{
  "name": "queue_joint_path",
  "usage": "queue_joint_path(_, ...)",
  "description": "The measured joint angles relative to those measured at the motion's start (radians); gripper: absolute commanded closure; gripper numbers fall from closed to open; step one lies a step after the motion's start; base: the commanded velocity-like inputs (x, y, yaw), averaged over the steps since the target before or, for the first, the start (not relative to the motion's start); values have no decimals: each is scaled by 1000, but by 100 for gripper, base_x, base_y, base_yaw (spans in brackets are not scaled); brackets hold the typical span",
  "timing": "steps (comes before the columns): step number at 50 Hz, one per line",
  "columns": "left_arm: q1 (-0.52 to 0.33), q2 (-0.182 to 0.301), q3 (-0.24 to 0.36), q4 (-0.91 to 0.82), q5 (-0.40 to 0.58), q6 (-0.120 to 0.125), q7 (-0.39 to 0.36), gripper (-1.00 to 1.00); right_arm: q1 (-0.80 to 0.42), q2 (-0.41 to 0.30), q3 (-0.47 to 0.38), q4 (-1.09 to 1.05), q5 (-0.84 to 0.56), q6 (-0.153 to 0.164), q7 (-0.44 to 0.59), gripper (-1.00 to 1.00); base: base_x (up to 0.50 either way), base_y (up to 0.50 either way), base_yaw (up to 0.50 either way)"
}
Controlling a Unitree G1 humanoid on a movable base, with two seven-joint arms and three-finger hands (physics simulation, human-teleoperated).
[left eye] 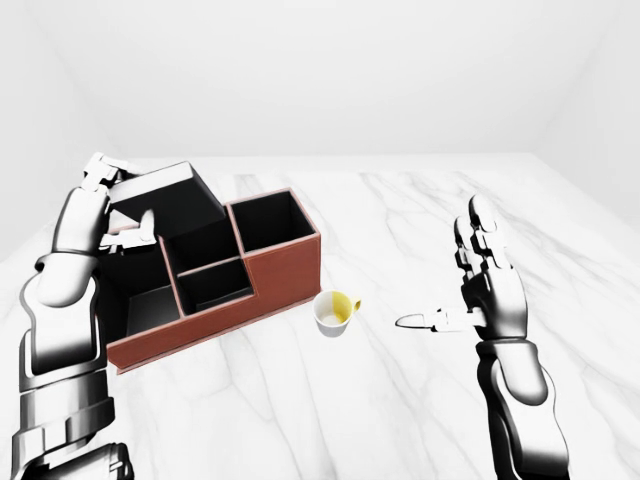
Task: Pick up the book and place it in the front compartment of the caddy.
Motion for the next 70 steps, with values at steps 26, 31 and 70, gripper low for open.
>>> queue_joint_path(26, -6, -28, -29, 31, 63, 0, 32, 95, 10, 1, -5, 4, 6, 0, 1, -99, 0, 0, 0)
queue_joint_path(31, -12, -30, -34, 38, 67, 0, 31, 95, 13, 1, -6, 4, 7, 0, 2, -99, 0, 0, 0)
queue_joint_path(70, -34, -53, -77, 181, 141, 0, 117, 96, 20, 3, -6, 9, 8, 0, 4, -99, 0, 0, 0)
